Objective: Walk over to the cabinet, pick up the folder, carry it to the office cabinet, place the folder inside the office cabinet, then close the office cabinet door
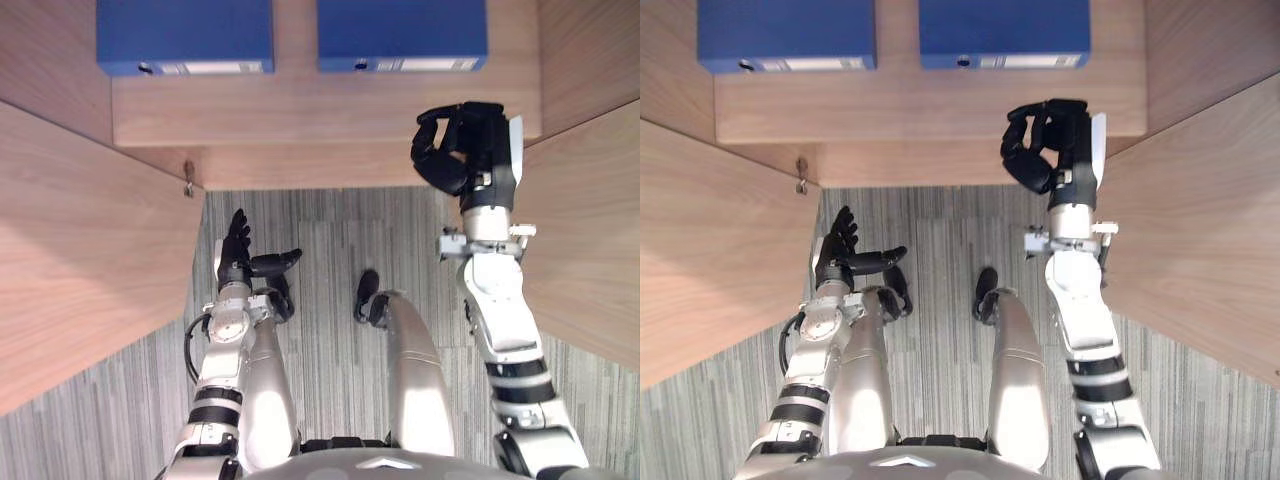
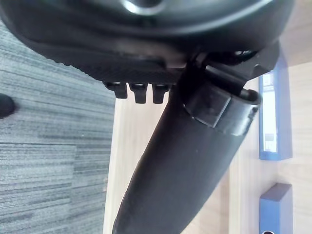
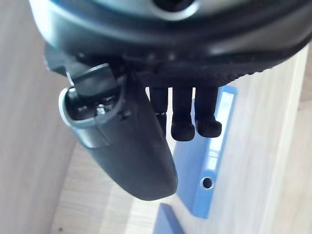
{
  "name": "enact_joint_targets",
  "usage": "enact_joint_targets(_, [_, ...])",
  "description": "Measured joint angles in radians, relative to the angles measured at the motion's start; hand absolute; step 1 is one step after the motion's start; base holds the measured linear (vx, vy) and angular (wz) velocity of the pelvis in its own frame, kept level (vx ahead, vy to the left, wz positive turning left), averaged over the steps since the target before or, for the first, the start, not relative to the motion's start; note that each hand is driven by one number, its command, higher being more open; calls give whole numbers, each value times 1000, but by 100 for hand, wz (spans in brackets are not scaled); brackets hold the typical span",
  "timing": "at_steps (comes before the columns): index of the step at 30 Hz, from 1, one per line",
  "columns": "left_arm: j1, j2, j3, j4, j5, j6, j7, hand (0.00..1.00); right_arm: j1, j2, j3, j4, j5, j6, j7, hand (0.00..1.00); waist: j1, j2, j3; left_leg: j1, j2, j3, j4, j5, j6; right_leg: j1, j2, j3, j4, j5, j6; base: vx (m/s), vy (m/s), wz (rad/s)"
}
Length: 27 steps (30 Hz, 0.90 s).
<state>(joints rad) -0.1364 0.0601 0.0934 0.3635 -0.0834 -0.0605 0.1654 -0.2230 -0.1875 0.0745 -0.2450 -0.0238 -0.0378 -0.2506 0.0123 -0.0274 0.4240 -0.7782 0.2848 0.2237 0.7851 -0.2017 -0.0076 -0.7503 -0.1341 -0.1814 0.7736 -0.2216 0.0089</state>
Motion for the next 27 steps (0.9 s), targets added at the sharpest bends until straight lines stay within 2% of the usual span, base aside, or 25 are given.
enact_joint_targets(4, [90, -21, -10, 64, 18, 6, 0, 100, 174, 72, 93, -1, 8, -50, 63, 0, -9, -12, -92, 161, -10, 36, -110, 0, -2, 156, 15, 4, -131, 19, 19, 165, 50, -9])
enact_joint_targets(6, [132, -25, -29, 126, 18, 6, 0, 100, 260, 117, 143, 61, 1, -65, 106, 0, -13, -19, -143, 257, -32, 65, -200, 16, -13, 234, 14, 19, -207, 34, 28, 177, 47, -11])
enact_joint_targets(7, [134, -22, -36, 140, 19, 6, 0, 100, 267, 122, 147, 78, -4, -67, 111, 0, -13, -21, -146, 276, -37, 71, -217, 19, -14, 247, 13, 22, -218, 36, 29, 170, 23, -9])
enact_joint_targets(10, [144, -11, -85, 240, 53, 7, -4, 100, 281, 141, 158, 316, -67, -67, 134, 0, -19, -19, -189, 377, -79, 95, -367, 74, -17, 332, 12, 26, -348, 82, 37, 160, 18, -2])
enact_joint_targets(12, [139, -9, -108, 295, 64, 7, -7, 100, 275, 144, 137, 511, -139, -44, 139, 0, -21, -8, -196, 433, -103, 97, -469, 121, -28, 393, 18, 18, -445, 124, 41, 194, 32, 6])
enact_joint_targets(16, [152, -4, -109, 312, 94, 7, -7, 100, 283, 143, 92, 732, -216, -10, 139, 0, -24, 1, -202, 542, -128, 105, -600, 171, -37, 499, 28, 14, -567, 172, 47, 119, 39, -1])
enact_joint_targets(17, [154, 1, -110, 320, 94, 7, -7, 100, 282, 141, 71, 788, -222, -9, 137, 100, -26, 5, -209, 577, -137, 110, -645, 190, -42, 530, 30, 14, -602, 187, 50, 54, 35, -6])
enact_joint_targets(21, [151, 6, -110, 360, 94, 4, -6, 100, 274, 126, 8, 922, -252, -6, 119, 100, -39, 28, -246, 649, -161, 123, -762, 242, -38, 587, 36, 15, -694, 235, 51, 12, 17, -6])
enact_joint_targets(27, [161, 7, -110, 462, 97, 5, -6, 100, 275, 133, -66, 1078, -246, 9, 100, 100, -41, 23, -285, 712, -185, 122, -856, 285, -25, 634, 41, 18, -761, 271, 56, -60, 4, -2])
